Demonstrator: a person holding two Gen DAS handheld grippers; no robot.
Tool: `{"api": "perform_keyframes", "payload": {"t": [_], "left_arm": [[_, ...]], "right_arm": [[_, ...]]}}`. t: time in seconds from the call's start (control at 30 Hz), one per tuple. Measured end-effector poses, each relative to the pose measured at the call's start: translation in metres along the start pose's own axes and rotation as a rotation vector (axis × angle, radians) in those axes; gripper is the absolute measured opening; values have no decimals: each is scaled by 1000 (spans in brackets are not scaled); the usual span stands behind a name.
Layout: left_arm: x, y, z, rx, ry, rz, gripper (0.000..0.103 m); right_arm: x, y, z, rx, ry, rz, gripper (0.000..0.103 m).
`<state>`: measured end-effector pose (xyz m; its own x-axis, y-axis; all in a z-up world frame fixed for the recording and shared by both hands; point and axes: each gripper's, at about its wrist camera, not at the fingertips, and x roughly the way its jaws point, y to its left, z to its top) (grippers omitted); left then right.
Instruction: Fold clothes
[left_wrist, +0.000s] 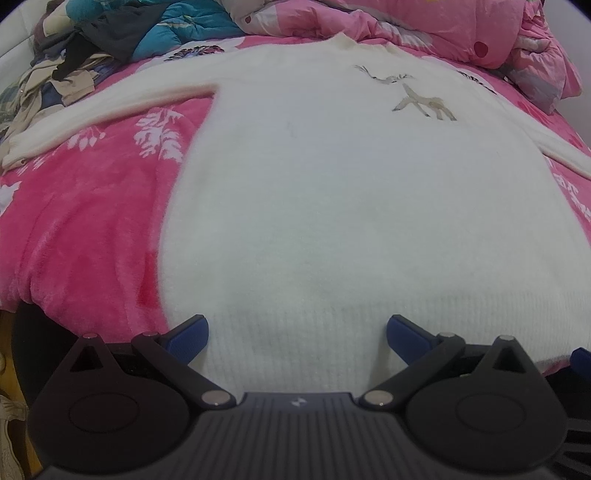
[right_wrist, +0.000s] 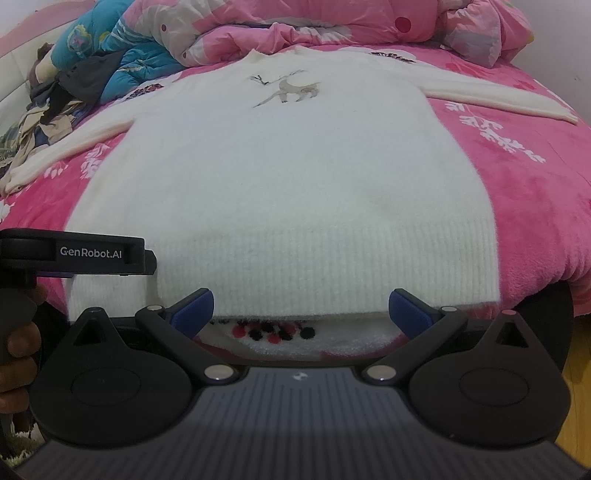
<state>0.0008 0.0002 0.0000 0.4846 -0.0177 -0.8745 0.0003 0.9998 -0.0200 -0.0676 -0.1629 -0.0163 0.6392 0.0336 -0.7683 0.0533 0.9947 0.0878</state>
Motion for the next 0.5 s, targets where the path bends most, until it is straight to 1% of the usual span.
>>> {"api": "perform_keyframes", "payload": {"t": [0.13, 0.2, 0.3, 0.5], "left_arm": [[3, 1, 5, -1, 13, -5, 103], [2, -1, 3, 5, -15, 4, 103], [-5, -3, -1, 4, -36, 9, 103], [-1, 0, 1, 12, -25, 5, 103]], "right_arm": [[-1, 1, -3, 0, -1, 0, 102], [-1, 2, -4, -1, -1, -1, 102], [-2, 2, -6, -1, -2, -1, 102], [-3, 2, -4, -3, 2, 0, 102]]}}
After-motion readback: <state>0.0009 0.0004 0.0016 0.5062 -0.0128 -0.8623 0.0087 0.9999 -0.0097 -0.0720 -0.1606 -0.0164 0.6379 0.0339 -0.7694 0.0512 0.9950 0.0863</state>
